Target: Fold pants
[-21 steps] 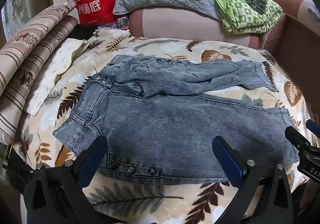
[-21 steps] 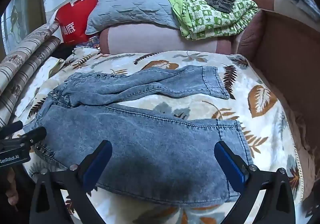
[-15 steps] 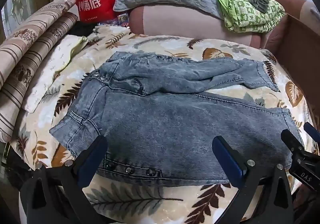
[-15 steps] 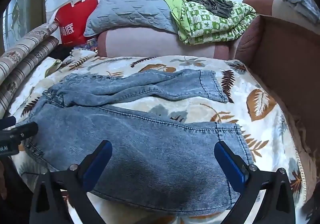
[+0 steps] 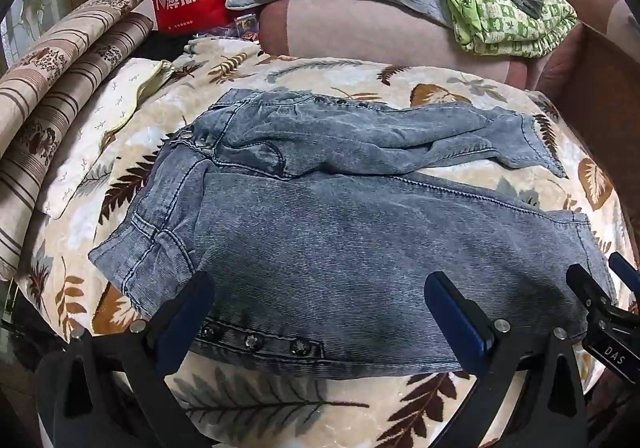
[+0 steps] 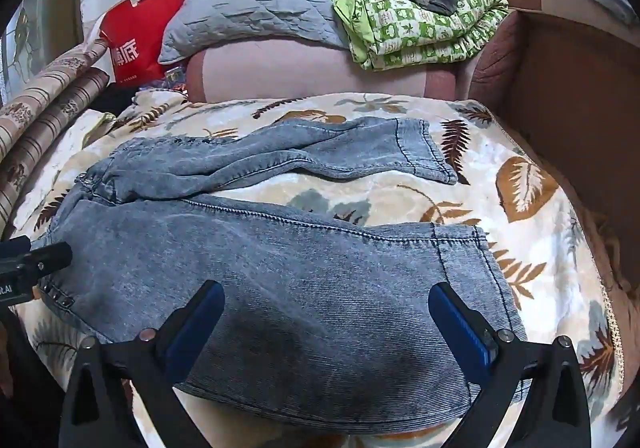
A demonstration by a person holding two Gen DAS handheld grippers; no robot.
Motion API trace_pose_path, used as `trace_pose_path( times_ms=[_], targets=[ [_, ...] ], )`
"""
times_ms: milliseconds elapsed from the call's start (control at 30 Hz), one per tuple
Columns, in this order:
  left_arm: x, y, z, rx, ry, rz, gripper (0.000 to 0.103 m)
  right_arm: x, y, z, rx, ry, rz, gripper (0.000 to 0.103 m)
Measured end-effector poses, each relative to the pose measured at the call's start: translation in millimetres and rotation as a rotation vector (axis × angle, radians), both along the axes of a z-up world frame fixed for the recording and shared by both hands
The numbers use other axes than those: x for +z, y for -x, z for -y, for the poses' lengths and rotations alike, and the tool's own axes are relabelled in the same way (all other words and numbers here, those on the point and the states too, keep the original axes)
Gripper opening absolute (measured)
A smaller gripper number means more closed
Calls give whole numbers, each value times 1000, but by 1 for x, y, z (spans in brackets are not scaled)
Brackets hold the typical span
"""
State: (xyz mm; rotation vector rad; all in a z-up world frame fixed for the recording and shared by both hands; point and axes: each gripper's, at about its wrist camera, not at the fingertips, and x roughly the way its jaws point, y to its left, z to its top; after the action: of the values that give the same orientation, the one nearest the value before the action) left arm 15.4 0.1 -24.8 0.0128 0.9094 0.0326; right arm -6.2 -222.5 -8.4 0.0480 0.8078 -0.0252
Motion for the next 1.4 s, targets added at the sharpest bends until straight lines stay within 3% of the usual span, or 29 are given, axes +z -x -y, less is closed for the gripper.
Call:
trace_pose_path(
  times_ms=[400, 1400],
  targets=[
    [1, -2, 0, 2, -26, 7, 103, -4, -1, -4, 4, 5, -12, 103],
    [-6, -1, -9, 31, 9, -30, 103, -8, 1, -6, 16, 26, -30, 103]
  ],
)
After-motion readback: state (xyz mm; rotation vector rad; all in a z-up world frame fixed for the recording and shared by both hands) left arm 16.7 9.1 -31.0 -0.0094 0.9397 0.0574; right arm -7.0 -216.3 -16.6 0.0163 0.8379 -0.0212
